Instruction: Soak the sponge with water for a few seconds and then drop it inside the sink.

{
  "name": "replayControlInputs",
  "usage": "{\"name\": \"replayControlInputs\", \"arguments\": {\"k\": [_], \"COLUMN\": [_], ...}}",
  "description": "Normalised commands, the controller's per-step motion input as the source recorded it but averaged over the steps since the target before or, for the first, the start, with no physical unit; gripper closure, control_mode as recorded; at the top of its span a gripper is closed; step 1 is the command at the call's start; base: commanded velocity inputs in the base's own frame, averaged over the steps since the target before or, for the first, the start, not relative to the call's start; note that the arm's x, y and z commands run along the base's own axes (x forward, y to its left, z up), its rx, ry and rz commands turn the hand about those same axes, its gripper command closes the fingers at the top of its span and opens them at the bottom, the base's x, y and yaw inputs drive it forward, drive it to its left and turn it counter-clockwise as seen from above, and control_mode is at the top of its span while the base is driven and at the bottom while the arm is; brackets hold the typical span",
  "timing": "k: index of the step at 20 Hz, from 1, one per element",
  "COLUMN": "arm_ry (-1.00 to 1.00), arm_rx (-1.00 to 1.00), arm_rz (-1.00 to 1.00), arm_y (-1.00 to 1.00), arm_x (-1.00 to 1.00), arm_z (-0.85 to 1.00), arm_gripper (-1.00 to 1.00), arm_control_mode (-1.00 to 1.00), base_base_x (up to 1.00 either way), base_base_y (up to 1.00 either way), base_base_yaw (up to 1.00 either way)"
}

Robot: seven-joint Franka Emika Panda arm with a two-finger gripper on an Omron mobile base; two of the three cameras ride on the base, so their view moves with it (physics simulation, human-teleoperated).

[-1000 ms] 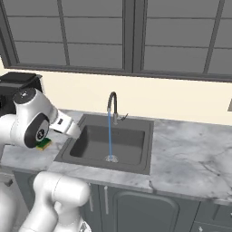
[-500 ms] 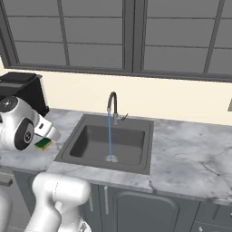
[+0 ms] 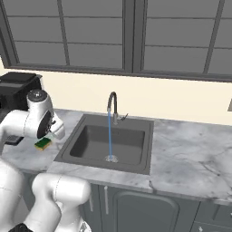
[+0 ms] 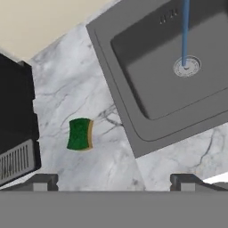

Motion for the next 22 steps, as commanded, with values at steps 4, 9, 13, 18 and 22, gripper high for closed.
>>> {"name": "replayControlInputs", "arguments": {"k": [4, 9, 13, 18, 22], "arm_ry": [0.31, 0.22, 0.08, 0.00, -0.01], "arm_rx": [0.03, -0.08, -0.05, 0.00, 0.00], "arm_rz": [0.01, 0.00, 0.00, 0.00, 0.00], "arm_y": [0.25, 0.34, 0.25, 0.01, 0.03], "arm_x": [0.00, 0.03, 0.06, 0.08, 0.01], "arm_z": [0.00, 0.00, -0.17, -0.42, -0.60], "arm_gripper": [-1.00, -1.00, -1.00, -1.00, -1.00], "arm_control_mode": [-1.00, -1.00, -1.00, -1.00, -1.00], "base_base_x": [0.00, 0.00, 0.00, 0.00, 0.00], "base_base_y": [0.00, 0.00, 0.00, 0.00, 0.00], "base_base_yaw": [0.00, 0.00, 0.00, 0.00, 0.00]}}
